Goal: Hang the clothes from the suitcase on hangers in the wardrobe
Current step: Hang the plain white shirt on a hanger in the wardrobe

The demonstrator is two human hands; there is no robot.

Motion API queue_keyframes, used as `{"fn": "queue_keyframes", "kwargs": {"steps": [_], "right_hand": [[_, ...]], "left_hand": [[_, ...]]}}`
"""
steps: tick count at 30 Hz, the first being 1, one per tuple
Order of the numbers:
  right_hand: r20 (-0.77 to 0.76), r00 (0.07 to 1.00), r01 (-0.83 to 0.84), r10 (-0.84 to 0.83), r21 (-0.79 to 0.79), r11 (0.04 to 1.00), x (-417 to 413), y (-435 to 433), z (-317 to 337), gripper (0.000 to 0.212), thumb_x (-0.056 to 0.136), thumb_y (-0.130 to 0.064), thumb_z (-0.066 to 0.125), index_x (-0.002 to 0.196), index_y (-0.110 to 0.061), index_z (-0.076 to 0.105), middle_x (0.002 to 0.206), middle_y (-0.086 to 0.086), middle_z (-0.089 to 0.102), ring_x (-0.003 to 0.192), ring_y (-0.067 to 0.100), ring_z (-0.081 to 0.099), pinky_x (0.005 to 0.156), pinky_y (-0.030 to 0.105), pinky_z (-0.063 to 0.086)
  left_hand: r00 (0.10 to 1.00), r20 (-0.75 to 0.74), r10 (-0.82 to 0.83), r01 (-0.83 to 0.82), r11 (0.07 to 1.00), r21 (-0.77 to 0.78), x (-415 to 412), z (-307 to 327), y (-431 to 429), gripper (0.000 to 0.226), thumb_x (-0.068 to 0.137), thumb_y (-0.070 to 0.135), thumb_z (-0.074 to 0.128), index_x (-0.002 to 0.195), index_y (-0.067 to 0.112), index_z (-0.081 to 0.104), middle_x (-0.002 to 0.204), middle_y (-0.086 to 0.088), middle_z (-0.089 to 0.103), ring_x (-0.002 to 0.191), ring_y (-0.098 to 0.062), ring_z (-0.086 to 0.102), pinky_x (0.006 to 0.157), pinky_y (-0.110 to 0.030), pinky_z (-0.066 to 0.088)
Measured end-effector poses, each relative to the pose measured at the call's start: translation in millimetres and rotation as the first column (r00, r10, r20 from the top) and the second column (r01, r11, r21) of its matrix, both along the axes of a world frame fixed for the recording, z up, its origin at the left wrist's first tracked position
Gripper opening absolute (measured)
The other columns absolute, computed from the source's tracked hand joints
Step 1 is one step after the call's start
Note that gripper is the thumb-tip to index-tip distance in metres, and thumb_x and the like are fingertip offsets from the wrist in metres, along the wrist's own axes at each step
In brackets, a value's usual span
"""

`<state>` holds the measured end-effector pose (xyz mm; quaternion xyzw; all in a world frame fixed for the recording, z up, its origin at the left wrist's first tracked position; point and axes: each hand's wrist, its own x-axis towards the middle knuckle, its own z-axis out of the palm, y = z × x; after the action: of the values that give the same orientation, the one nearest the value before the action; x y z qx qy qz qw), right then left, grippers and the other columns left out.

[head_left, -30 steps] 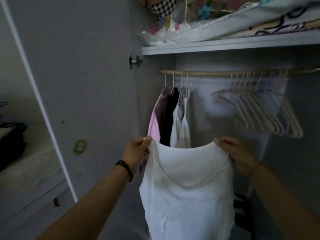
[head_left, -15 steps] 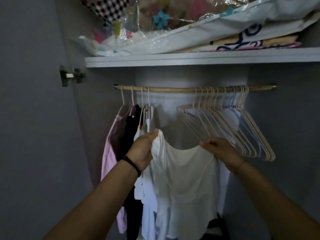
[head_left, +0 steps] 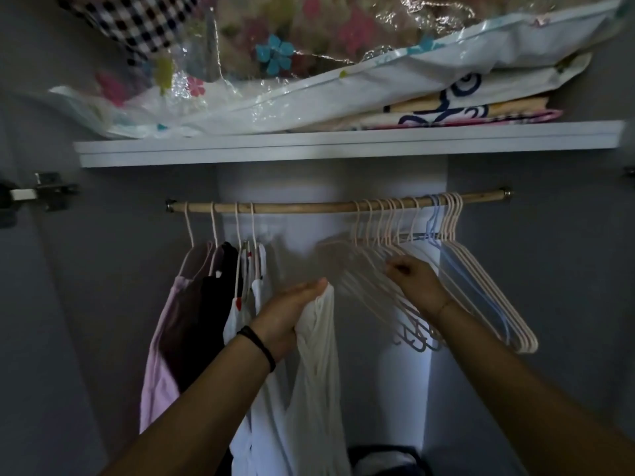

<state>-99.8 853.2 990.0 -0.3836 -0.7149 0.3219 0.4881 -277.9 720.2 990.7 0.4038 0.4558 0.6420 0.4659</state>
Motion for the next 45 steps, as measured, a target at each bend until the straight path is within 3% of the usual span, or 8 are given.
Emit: {"fn": "queue_keyframes", "kwargs": {"steps": [4, 8, 11, 16, 23, 36, 41, 45], "right_hand": [[0.139, 0.990, 0.010, -0.010, 0.002, 1.000, -23, 29, -1, 0.025, 0.091, -0.013, 0.056, 0.102, 0.009, 0.064, 0.104, 0.027, 0.064, 0.091, 0.029, 0.058, 0.091, 0.044, 0.046], [0.232, 0.973, 0.037, -0.018, -0.077, 0.996, -47, 58, -4, 0.036, 0.091, -0.021, 0.057, 0.116, 0.005, 0.056, 0.102, 0.019, 0.058, 0.096, 0.031, 0.057, 0.074, 0.027, 0.037], [0.022, 0.999, -0.020, 0.026, -0.247, 0.969, -62, 69, -3, 0.010, 0.090, -0.007, 0.053, 0.096, -0.005, 0.061, 0.082, 0.018, 0.060, 0.065, 0.025, 0.055, 0.056, 0.027, 0.043], [-0.208, 0.974, -0.157, 0.086, -0.352, 0.923, -74, 81, 1, 0.034, 0.090, 0.001, 0.044, 0.058, -0.011, 0.051, 0.057, 0.010, 0.041, 0.032, 0.008, 0.032, 0.034, 0.014, 0.024], [-0.441, 0.851, -0.401, 0.284, -0.197, 0.895, -63, 46, 2, 0.025, 0.096, -0.013, 0.049, 0.073, -0.013, 0.058, 0.053, 0.001, 0.038, 0.036, 0.005, 0.027, 0.036, 0.014, 0.019], [-0.309, 0.945, -0.222, 0.102, -0.385, 0.896, -9, -22, -87, 0.033, 0.097, -0.024, 0.047, 0.074, -0.009, 0.065, 0.034, -0.011, 0.034, 0.030, 0.003, 0.029, 0.033, 0.015, 0.023], [-0.473, 0.875, -0.302, 0.106, -0.361, 0.882, 20, -44, -114, 0.029, 0.099, -0.014, 0.041, 0.083, -0.008, 0.065, 0.037, -0.010, 0.031, 0.035, 0.001, 0.026, 0.039, 0.013, 0.022], [-0.611, 0.777, -0.397, 0.153, -0.287, 0.872, 43, -62, -123, 0.032, 0.101, -0.017, 0.033, 0.089, -0.006, 0.061, 0.044, -0.013, 0.031, 0.044, 0.003, 0.028, 0.050, 0.016, 0.024]], "left_hand": [[1.000, 0.020, 0.001, -0.001, 1.000, 0.000, -6, 0, 12, 0.015, 0.089, 0.014, 0.059, 0.096, 0.005, 0.069, 0.086, -0.006, 0.073, 0.076, -0.014, 0.069, 0.068, -0.021, 0.055], [0.998, 0.052, -0.026, 0.025, 1.000, 0.007, -13, -1, 19, 0.016, 0.089, 0.013, 0.058, 0.089, 0.005, 0.072, 0.084, -0.009, 0.074, 0.074, -0.016, 0.071, 0.064, -0.021, 0.056], [0.998, 0.063, -0.017, 0.016, 1.000, 0.012, -17, -5, 21, 0.017, 0.088, 0.013, 0.059, 0.088, 0.004, 0.073, 0.088, -0.011, 0.074, 0.077, -0.017, 0.071, 0.069, -0.023, 0.057], [0.998, 0.053, 0.034, -0.033, 0.999, -0.028, -21, -15, 25, 0.026, 0.088, 0.012, 0.058, 0.070, 0.011, 0.077, 0.079, -0.008, 0.074, 0.069, -0.014, 0.070, 0.063, -0.021, 0.056], [0.997, 0.045, 0.057, -0.053, 0.995, -0.081, -25, -26, 22, 0.018, 0.077, 0.023, 0.064, 0.079, 0.010, 0.076, 0.086, -0.010, 0.073, 0.078, -0.018, 0.070, 0.074, -0.027, 0.055], [0.999, 0.010, 0.031, -0.028, 0.971, -0.237, 0, -68, 0, 0.030, 0.092, 0.018, 0.056, 0.115, 0.000, 0.064, 0.115, -0.016, 0.066, 0.108, -0.028, 0.061, 0.100, -0.039, 0.046], [1.000, -0.013, 0.010, -0.014, 0.950, -0.312, 11, -96, -15, 0.017, 0.094, 0.015, 0.054, 0.089, 0.007, 0.068, 0.077, -0.004, 0.072, 0.071, -0.014, 0.068, 0.067, -0.023, 0.057], [1.000, 0.010, -0.010, 0.013, 0.923, -0.385, 18, -114, -26, 0.020, 0.095, 0.017, 0.051, 0.097, 0.001, 0.063, 0.087, -0.013, 0.064, 0.077, -0.021, 0.062, 0.067, -0.027, 0.056]]}}
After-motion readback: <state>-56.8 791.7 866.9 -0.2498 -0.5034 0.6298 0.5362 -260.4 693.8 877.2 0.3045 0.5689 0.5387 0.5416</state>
